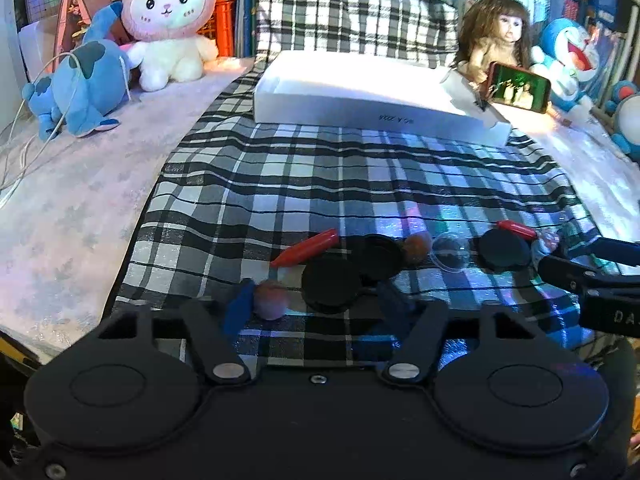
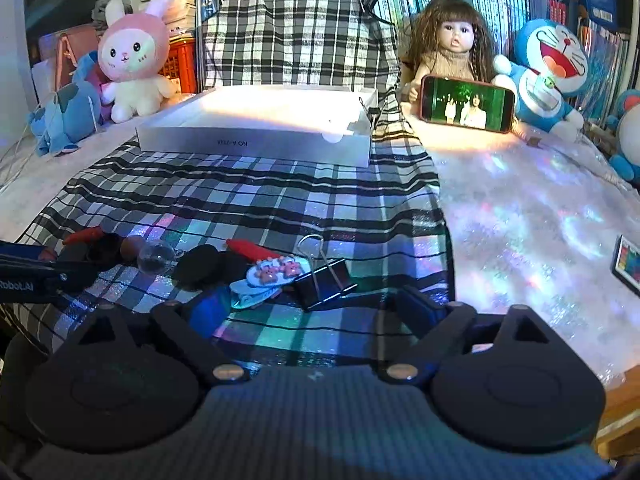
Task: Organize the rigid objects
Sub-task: 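Grasp a brown pebble with the left tool while the right tool grasps the black binder clip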
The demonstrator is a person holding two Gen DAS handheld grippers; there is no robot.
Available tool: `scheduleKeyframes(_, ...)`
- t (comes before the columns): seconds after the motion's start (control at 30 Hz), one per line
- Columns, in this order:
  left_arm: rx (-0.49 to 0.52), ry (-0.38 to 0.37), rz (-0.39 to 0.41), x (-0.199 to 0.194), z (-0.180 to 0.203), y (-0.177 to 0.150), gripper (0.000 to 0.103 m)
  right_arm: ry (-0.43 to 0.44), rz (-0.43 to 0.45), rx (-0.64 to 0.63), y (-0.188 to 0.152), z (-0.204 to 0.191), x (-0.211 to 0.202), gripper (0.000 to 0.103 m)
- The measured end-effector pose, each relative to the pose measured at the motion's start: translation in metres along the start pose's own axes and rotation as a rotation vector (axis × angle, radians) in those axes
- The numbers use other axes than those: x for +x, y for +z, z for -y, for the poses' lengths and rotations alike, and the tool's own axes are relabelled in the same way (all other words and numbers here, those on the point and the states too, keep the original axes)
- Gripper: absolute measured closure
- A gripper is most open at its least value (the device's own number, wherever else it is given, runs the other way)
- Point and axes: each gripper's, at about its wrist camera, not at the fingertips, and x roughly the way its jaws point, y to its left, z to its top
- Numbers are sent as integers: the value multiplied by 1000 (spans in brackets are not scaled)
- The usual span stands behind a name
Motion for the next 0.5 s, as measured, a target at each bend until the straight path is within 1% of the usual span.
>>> scheduleKeyframes(0.03,-2,-12,4,-2,-1,-1,51,4,3,-7,0,2,-1,13)
scheduleKeyframes(0.13,-11,-38,13,-6,-3,-2,58,12,17,-47,-2,5,-5,19)
scheduleKeyframes(0.27,-12,-47,25,-8,-4,-4,59,-19,26,-127,-1,6,-7,25)
scheduleKeyframes(0.33,-11,-48,29,-9,-5,-5,59,-28,22,-147,0,7,-6,29)
scheduleKeyframes(0.5,-2,-52,35,-11,-4,-9,60,-26,13,-162,-1,8,-4,31)
